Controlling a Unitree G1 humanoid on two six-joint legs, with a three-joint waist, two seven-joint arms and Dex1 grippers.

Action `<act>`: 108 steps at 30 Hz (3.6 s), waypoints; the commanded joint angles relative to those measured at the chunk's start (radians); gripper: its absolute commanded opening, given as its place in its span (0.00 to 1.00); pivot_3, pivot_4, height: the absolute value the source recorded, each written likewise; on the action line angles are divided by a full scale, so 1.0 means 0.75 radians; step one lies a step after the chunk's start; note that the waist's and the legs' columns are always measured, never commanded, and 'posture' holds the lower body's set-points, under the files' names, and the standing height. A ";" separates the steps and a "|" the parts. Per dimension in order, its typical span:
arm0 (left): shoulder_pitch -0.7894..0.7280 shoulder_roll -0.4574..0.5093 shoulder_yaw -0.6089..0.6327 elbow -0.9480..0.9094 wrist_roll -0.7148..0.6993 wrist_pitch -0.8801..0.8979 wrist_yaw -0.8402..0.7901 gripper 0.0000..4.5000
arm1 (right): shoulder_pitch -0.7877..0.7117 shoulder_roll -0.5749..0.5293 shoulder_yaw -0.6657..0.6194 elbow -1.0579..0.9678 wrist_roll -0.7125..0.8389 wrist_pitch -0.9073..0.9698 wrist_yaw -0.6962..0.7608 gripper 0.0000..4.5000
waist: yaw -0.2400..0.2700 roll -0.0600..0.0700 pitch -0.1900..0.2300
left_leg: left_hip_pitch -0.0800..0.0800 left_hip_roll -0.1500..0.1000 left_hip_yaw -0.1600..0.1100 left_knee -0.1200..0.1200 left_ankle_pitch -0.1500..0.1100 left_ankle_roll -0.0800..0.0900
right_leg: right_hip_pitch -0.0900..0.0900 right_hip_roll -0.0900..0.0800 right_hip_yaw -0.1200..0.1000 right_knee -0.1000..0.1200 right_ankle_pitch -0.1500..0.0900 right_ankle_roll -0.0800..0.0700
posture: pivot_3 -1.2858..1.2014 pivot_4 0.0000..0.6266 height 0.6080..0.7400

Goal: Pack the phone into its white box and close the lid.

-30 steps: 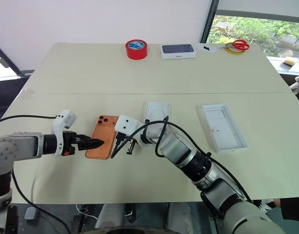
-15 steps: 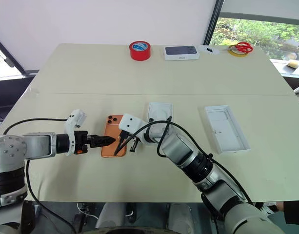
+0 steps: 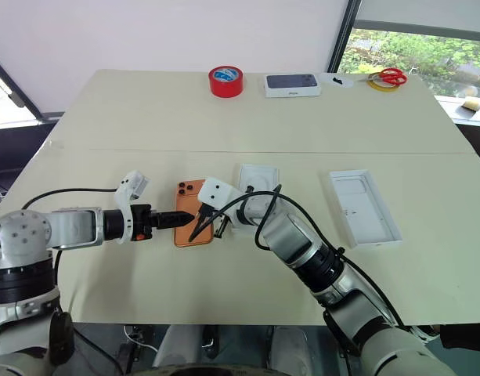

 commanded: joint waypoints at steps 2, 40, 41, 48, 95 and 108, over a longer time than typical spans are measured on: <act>-0.029 -0.116 -0.036 0.002 -0.093 0.011 0.115 0.98 | 0.010 0.053 0.059 -0.034 0.032 -0.026 0.037 0.00 | 0.000 0.000 0.000 | 0.001 0.000 0.000 0.000 0.000 0.000 | 0.001 0.000 0.000 0.000 0.000 0.000 | 0.52 0.24 0.93; 0.156 0.213 -0.211 0.110 -0.809 -0.475 0.524 0.70 | 0.019 0.045 0.051 -0.036 0.021 -0.017 0.052 0.00 | -0.033 -0.006 0.003 | 0.000 0.001 0.001 -0.016 0.004 -0.006 | -0.001 0.001 0.001 -0.004 0.000 -0.001 | 0.52 0.24 0.93; 0.168 0.225 -0.210 0.107 -0.824 -0.484 0.527 0.59 | 0.019 0.045 0.050 -0.036 0.021 -0.015 0.052 0.00 | -0.033 -0.006 0.003 | 0.000 0.001 0.001 -0.016 0.004 -0.006 | -0.001 0.001 0.001 -0.005 -0.001 -0.002 | 0.52 0.24 0.93; 0.233 0.271 -0.214 0.117 -0.929 -0.588 0.571 0.59 | 0.020 0.046 0.052 -0.037 0.024 -0.013 0.054 0.00 | -0.033 -0.006 0.003 | 0.002 0.001 0.001 -0.018 0.004 -0.007 | -0.002 0.001 0.001 -0.006 -0.001 -0.002 | 0.52 0.24 0.93; -0.344 -0.390 -0.434 0.580 -0.378 -0.575 0.264 0.01 | 0.905 -0.597 -1.338 -0.796 0.860 -0.044 0.134 0.00 | 0.010 -0.009 0.006 | -0.009 0.000 -0.003 -0.018 0.005 -0.005 | 0.000 0.006 -0.004 -0.022 0.002 -0.003 | 0.52 0.24 0.93; -0.348 -0.419 -0.279 0.583 -0.312 -0.486 0.258 0.01 | 0.890 -0.637 -1.254 -0.740 0.856 -0.116 0.099 0.00 | 0.008 -0.009 0.006 | -0.008 0.000 -0.004 -0.018 0.007 -0.009 | 0.001 0.006 -0.004 -0.021 0.002 -0.003 | 0.52 0.24 0.93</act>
